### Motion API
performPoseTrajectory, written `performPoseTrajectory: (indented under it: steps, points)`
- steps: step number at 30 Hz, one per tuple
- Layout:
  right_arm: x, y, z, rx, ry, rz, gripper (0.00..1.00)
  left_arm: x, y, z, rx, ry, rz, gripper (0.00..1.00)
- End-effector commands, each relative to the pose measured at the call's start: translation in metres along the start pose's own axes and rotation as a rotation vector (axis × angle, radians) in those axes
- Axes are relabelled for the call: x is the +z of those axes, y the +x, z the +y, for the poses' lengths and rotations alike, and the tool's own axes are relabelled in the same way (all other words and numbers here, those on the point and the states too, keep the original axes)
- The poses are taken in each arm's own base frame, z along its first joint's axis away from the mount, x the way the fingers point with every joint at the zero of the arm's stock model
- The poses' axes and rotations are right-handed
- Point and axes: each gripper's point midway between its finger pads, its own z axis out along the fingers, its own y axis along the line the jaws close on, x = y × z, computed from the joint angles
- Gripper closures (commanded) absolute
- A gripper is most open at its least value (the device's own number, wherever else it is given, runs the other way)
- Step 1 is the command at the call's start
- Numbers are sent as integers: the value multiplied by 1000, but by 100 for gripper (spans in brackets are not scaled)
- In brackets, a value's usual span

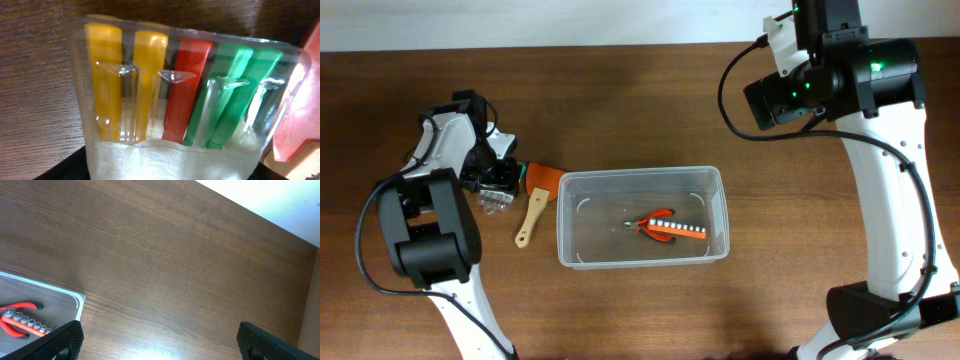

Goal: Pack container
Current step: 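Lower the left gripper and grasp the marker pack's sleeve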

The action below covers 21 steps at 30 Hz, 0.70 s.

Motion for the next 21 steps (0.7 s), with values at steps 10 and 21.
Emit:
performPoseTrajectory:
  steps: [10,21]
  points:
    - [1,1,-4,13,6,2,1,15,13,-9,8,45,65,98]
    - [0,-1,-5,14,14,-7,1,-26,-6,-2,7,29,18,98]
